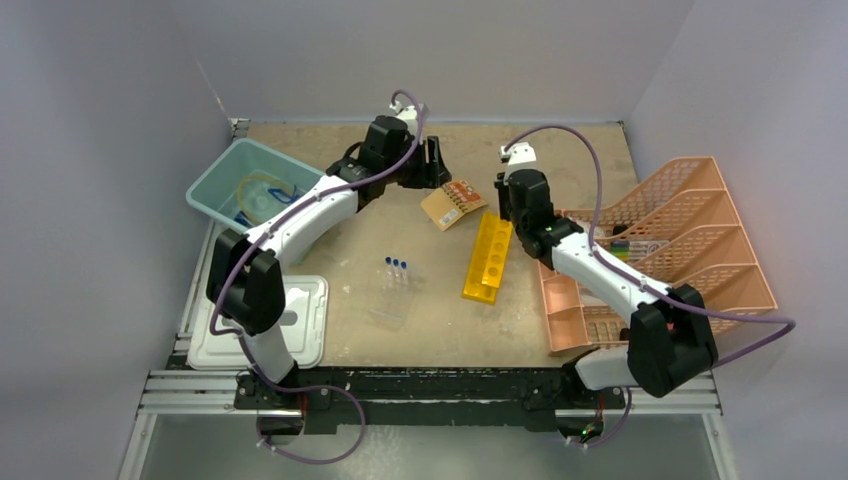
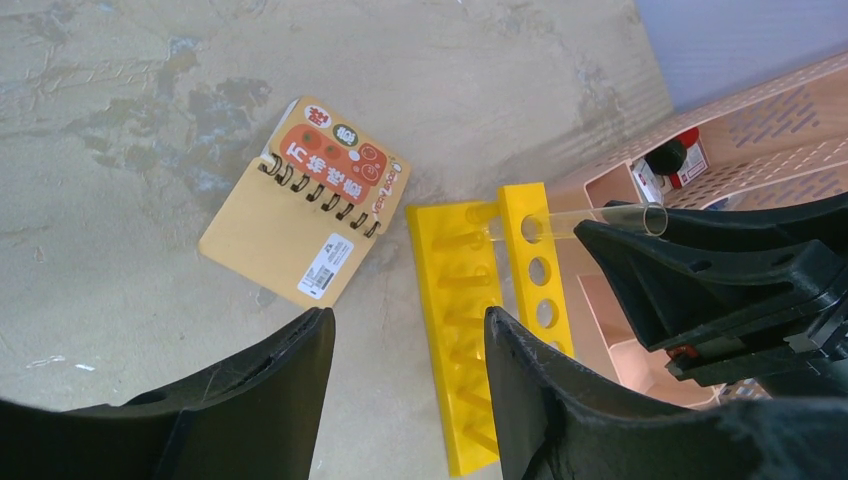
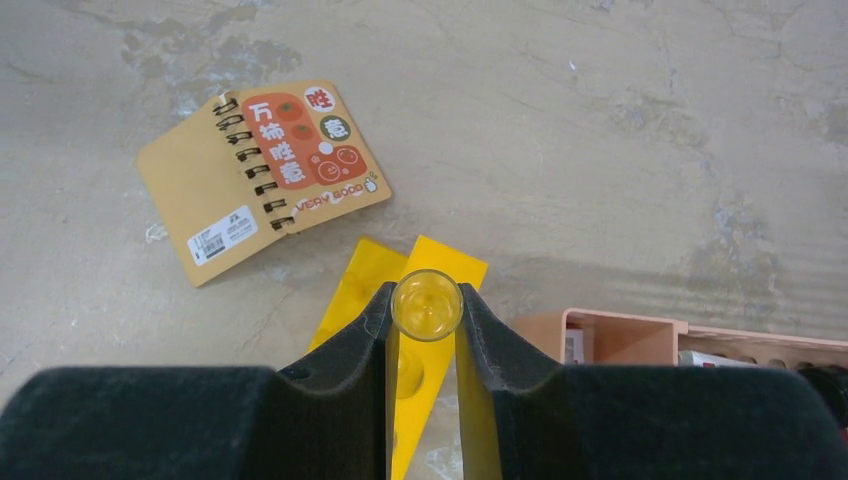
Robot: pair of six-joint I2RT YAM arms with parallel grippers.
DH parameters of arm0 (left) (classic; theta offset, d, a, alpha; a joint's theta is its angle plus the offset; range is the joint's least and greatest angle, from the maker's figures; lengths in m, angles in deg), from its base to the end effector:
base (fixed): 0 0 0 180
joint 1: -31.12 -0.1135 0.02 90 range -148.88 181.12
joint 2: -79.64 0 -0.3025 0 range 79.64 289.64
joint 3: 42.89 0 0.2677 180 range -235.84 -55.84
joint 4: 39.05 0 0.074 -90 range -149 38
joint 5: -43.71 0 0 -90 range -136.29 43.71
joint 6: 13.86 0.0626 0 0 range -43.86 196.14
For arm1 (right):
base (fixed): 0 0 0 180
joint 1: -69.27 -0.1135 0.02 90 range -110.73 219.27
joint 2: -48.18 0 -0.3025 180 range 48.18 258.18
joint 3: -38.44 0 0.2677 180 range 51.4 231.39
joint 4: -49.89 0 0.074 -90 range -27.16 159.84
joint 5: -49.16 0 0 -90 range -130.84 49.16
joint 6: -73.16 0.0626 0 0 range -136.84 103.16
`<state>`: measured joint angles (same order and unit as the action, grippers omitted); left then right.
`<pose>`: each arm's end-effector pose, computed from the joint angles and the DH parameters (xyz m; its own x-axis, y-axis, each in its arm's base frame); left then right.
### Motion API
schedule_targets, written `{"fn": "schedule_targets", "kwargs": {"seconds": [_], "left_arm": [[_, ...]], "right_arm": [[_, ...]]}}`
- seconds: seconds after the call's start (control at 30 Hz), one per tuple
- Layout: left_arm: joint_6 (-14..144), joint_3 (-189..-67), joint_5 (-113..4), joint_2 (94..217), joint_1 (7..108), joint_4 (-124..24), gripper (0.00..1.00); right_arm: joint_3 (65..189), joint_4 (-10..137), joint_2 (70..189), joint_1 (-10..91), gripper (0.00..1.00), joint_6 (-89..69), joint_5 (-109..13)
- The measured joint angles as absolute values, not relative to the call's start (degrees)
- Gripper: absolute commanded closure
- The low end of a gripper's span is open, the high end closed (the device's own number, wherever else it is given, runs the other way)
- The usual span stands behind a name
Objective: Organize the chemistry lab equipment
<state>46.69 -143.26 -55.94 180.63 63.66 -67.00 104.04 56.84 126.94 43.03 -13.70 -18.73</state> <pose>0.3860 -0.2587 0.3427 -0.6728 -0.1457 -0.7253 0.3716 0.7812 -0.5016 0.3205 0.1317 0.3039 -0.3130 -0.0977 -0.9447 -0.0756 0.9941 -0.0778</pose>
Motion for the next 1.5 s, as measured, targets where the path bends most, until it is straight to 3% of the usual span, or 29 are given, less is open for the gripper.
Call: {"fn": "schedule_targets", "kwargs": {"seconds": [0.43,0.7,0.83,0.93,1.03,1.33,1.5], "left_arm": [[46.10,-143.50,-56.05,180.85,63.63,-67.53,0.45],[45.66,-143.50,-56.02,180.85,63.63,-67.53,0.45],[45.66,-143.50,-55.91,180.85,63.63,-67.53,0.45],[45.66,-143.50,-55.37,180.83,63.63,-67.55,0.41],[45.69,-143.54,-53.71,180.76,63.63,-67.74,0.36],[46.87,-146.08,-40.02,176.04,63.22,-73.73,0.30],[48.57,-148.72,-26.82,168.74,62.83,-79.00,0.29]], "right_arm": [[102.77,55.46,126.88,43.14,0.90,-10.82,-19.25],[102.77,55.92,126.97,43.45,0.81,-8.24,-19.27],[103.21,57.10,127.01,43.47,0.64,-7.04,-19.27],[104.69,59.59,127.32,43.45,0.42,-5.86,-19.21],[107.27,63.55,127.29,43.45,0.35,-4.98,-19.10],[122.73,75.35,125.94,43.45,0.33,-4.96,-19.97],[130.94,79.46,125.92,43.05,0.38,-5.05,-24.13]]}}
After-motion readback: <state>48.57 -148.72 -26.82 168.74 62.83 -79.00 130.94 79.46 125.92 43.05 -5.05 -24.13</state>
